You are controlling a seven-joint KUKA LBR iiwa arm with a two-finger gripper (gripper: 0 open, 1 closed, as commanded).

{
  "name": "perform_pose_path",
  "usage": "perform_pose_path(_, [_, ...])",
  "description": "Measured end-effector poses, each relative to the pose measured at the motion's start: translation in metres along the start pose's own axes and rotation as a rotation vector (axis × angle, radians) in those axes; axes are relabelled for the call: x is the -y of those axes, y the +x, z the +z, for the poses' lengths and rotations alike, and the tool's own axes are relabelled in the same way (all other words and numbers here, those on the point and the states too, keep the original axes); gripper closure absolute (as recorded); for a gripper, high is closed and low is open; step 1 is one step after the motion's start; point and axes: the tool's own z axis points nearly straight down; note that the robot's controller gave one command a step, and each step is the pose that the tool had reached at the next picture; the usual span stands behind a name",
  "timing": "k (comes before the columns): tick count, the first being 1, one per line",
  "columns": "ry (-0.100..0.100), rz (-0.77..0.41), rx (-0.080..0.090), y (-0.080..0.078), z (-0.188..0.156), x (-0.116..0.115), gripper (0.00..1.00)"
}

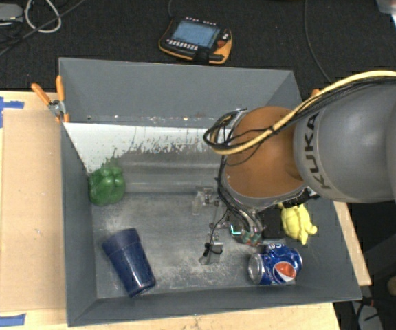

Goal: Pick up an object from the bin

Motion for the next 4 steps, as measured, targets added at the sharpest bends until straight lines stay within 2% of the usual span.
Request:
perform_pose_path(1, [0.000, 0.000, 0.000, 0.000, 0.000, 0.000, 0.00])
perform_pose_path(2, [0.000, -0.129, -0.001, 0.032, 0.059, 0.079, 0.00])
perform_pose_path(3, [-0.002, -0.208, 0.007, -0.062, 0.035, 0.083, 0.00])
perform_pose_path(4, [0.001, -0.244, -0.004, -0.009, 0.085, 0.182, 0.00])
